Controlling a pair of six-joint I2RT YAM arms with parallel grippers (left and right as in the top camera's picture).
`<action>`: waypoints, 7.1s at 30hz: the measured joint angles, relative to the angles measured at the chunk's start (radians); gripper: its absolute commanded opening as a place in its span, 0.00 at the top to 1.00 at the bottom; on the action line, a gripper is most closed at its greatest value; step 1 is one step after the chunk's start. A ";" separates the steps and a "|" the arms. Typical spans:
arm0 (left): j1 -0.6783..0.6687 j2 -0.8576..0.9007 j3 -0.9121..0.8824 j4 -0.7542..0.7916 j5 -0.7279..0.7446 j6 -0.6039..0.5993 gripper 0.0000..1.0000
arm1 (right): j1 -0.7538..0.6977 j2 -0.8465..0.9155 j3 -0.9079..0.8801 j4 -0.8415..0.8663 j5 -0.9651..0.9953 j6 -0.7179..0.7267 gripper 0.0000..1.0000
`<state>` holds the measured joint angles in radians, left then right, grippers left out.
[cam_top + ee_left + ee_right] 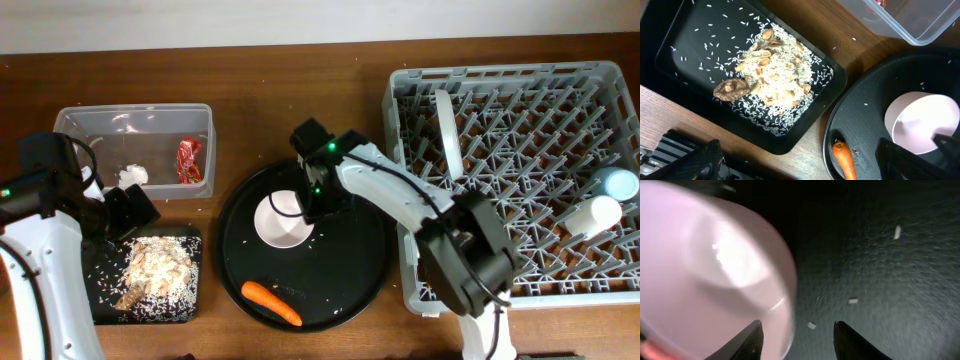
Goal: Sort waste into correct bins and load items into the dishwasher rack
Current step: 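Lift the pink bowl with the right gripper and carry it over the rack, then lower the pink bowl into the rack's upper right and release it, then raise the right gripper away from the rack, then move the left gripper to the orange carrot on the round tray and grasp it, then carry the carrot with the left gripper onto the black tray and release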
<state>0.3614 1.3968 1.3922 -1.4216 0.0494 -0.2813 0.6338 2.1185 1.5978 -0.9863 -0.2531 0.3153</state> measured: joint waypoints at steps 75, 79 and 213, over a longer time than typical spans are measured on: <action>0.000 0.000 -0.001 0.007 0.029 0.000 0.02 | -0.878 0.105 0.294 -0.107 1.376 0.107 0.76; 0.000 0.000 -0.001 0.007 0.030 0.000 0.02 | -0.853 0.105 0.294 -0.112 1.300 0.108 0.77; 0.036 -0.203 -0.528 0.413 -0.055 -0.536 0.95 | -0.481 -0.455 0.262 -0.634 0.151 -0.275 0.10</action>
<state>0.3973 1.1938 0.8642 -1.0088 -0.0059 -0.8173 0.1524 1.6634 1.8595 -1.6207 -0.1024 0.0399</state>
